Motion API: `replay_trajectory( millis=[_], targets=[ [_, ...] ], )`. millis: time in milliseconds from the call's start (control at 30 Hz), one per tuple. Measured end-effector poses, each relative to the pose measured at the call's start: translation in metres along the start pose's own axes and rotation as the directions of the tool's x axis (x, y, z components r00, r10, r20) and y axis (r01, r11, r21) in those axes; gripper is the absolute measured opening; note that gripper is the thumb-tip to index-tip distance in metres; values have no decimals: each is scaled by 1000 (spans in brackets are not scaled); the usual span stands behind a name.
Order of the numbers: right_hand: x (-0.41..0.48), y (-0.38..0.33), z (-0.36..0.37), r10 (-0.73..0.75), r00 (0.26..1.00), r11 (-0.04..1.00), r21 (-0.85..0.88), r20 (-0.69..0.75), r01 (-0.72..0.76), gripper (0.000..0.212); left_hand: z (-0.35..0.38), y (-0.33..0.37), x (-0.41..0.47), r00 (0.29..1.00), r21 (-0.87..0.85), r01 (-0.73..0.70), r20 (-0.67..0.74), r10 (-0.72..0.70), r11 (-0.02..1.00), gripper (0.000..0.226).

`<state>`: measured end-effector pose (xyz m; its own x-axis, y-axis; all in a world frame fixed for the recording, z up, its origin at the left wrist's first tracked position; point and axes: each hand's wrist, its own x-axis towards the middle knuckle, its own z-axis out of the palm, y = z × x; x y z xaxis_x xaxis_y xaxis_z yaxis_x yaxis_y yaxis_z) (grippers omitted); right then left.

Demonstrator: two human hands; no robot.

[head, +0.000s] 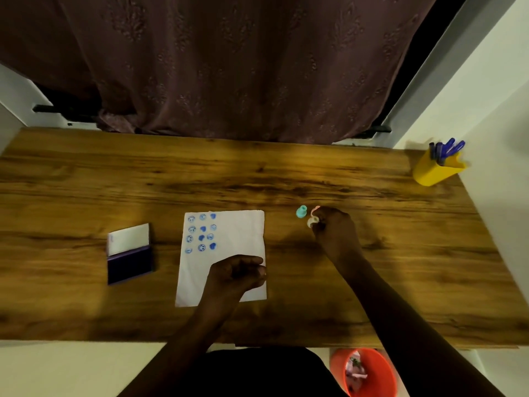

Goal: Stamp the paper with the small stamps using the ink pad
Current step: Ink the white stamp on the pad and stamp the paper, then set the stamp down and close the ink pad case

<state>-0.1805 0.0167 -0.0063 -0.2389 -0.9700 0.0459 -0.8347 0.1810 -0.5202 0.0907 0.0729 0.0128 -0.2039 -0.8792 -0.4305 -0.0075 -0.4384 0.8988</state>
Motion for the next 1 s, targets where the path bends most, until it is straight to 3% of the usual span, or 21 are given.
replay_trajectory(
  millis=[200, 500, 733, 867, 1000],
  targets=[
    [3, 3, 5, -18, 999, 999, -32, 33, 19, 20, -2, 0, 0, 1000, -3, -30, 0, 30, 1000, 22],
    [-3, 2, 0, -33, 998, 998, -49, 47, 36, 40, -2, 1, -1, 999, -21, -31, -12, 31, 999, 21],
    [-27, -24, -26, -79, 993, 996, -41, -83, 76, 27, -14, 5, 1, 997, -45, -59, -49, 56, 997, 24],
    [-52, -62, -19, -51, 996, 997, 59, -68, 55, 20, -31, 10, 5, 992, -20, -81, -94, 79, 996, 21],
    [-65, -101, 4, -24, 999, 985, 173, 37, 17, 18, -55, 15, 6, 983, 1, -70, -169, 69, 998, 17]
  ],
)
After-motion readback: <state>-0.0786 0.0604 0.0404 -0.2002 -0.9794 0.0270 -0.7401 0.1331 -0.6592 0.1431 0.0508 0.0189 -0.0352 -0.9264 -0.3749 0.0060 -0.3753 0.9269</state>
